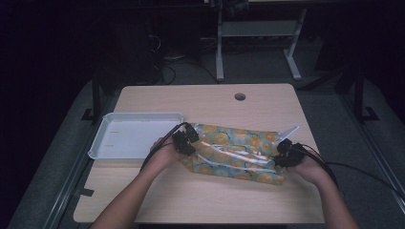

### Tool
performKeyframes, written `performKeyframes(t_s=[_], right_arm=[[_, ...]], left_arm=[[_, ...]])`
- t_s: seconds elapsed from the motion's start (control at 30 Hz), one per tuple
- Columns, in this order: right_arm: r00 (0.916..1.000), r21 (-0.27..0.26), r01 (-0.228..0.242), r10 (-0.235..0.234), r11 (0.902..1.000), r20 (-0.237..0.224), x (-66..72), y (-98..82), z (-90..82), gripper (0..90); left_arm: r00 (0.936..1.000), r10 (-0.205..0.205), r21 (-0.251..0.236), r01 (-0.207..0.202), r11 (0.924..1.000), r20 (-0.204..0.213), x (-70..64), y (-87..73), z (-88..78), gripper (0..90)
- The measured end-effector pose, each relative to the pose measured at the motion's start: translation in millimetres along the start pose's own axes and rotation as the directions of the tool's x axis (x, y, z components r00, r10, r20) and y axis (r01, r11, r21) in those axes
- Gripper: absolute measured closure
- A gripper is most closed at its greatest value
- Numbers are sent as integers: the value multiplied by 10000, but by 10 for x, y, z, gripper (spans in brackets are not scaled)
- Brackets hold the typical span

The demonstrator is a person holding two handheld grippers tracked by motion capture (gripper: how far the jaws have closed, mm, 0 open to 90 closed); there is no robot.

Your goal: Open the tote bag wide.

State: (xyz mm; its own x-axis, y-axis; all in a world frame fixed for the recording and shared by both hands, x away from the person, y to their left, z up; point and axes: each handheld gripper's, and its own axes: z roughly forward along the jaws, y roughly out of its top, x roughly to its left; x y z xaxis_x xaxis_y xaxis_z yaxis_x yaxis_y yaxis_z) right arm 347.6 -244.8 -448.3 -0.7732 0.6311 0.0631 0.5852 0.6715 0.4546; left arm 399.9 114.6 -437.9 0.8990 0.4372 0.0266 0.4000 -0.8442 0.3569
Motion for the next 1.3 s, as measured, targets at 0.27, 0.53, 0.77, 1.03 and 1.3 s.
performKeyframes(t_s=[0.27,0.53,0.77,1.03,1.3], right_arm=[[9971,-1071,-762,765,9913,-19,-47,-4,-259,722],[9940,-1974,-1083,1095,9743,-49,-39,-4,-490,598],[9953,-2343,-911,963,9679,109,9,34,-633,540],[9985,-2534,-468,527,9662,164,102,41,-796,518],[10000,-2799,-92,84,9600,-38,232,72,-917,513]], left_arm=[[9967,-738,-1134,772,9906,337,127,-81,-206,717],[9915,-1149,-2331,1262,9642,617,207,-147,-509,556],[9884,-1137,-3087,1397,9409,1007,172,-148,-705,516],[9881,-134,-3494,668,9346,1531,-16,-75,-874,512],[9783,738,-3638,18,9315,1938,-230,1,-938,511]])
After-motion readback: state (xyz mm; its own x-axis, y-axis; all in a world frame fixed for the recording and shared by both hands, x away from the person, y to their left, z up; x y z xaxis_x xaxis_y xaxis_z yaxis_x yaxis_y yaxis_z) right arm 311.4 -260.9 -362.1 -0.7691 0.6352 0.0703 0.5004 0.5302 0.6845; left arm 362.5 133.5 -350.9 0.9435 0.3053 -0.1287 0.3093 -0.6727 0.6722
